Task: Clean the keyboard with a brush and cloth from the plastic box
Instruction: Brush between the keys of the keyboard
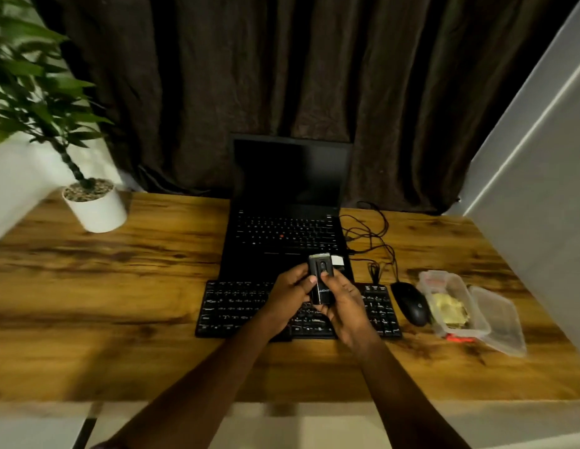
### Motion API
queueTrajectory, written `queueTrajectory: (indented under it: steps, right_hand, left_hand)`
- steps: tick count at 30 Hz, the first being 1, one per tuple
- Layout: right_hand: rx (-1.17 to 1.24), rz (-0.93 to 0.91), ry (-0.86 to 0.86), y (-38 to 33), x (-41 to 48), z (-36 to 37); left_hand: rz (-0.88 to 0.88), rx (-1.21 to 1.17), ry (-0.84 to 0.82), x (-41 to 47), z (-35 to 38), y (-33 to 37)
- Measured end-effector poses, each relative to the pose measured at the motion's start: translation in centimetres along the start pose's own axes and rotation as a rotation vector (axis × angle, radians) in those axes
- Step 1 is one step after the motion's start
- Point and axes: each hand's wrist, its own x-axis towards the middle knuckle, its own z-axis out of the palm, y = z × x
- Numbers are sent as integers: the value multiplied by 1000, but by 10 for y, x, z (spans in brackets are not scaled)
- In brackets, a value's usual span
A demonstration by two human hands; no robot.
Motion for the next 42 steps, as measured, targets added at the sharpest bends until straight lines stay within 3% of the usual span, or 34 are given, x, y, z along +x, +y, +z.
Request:
queueTrajectory:
  steps: [15,23,28,32,36,42]
  right_hand:
    - [-25,8,84,29,-6,87]
    - [-26,-40,89,36,0,105]
    - [-376,-180,164,21,5,95]
    - [-708,-293,112,2,19,99]
    - [-978,-356,5,-7,39,118]
    - [-1081,-334,-179,6,56,154]
  left_hand:
    - [-21,-46,-15,-15,-87,-14]
    - [58,163,-4,-12,-142,-16]
    - [34,565,81,-23,-210,-34]
    - [-157,844,-182,-33,-250,-53]
    - [-113,935,-273,-30,-248,-59]
    - [44,918,-283,-23,-250,-67]
